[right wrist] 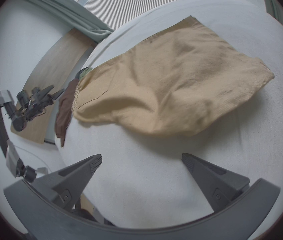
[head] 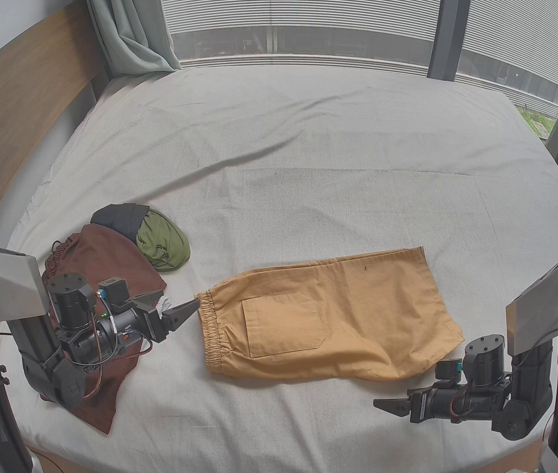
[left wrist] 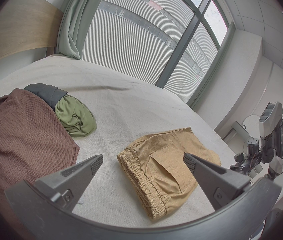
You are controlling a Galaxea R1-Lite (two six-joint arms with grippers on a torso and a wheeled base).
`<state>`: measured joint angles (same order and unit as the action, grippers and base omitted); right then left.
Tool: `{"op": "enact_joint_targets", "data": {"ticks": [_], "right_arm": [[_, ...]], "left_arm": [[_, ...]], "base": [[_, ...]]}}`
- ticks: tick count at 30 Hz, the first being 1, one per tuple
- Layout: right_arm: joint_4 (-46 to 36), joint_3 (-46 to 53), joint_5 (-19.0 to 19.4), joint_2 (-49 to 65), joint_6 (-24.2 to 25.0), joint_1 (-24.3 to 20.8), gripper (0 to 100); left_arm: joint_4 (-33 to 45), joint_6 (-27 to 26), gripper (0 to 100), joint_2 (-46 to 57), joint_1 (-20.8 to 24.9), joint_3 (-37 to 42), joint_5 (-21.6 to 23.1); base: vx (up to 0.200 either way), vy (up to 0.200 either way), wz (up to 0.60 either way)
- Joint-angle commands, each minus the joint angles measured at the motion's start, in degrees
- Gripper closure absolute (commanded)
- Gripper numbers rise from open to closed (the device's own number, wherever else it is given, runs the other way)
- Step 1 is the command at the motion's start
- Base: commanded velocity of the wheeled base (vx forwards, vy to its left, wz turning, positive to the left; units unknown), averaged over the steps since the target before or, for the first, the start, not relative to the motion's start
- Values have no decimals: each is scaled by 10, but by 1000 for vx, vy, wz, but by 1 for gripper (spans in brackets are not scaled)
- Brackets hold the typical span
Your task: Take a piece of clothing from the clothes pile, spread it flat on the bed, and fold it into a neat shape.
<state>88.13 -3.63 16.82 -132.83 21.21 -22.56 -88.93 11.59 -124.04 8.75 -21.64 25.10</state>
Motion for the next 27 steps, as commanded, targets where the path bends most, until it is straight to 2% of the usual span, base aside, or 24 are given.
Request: {"op": "enact_joint_targets", "data": {"ticks": [1,8,15,22,27], "right_arm": [[0,23,22,56,-4,-16,0],[0,21,37,107,-2,-16,0],[0,-8,98,179,3,-8,0],[0,-81,137,222,42,-5,0],[0,-101,145,226,74,-5,0]], "left_arm": [[0,0,0,-1,-1,-2,0],[0,0,0,-1,-1,-2,3],[0,0,0,-1,-2,-1,6],[0,0,0,1,-3,2,17],[0,4,0,4,-2,4,28]], "base": [[0,0,0],[0,0,0],[0,0,0],[0,0,0],[0,0,0]]}}
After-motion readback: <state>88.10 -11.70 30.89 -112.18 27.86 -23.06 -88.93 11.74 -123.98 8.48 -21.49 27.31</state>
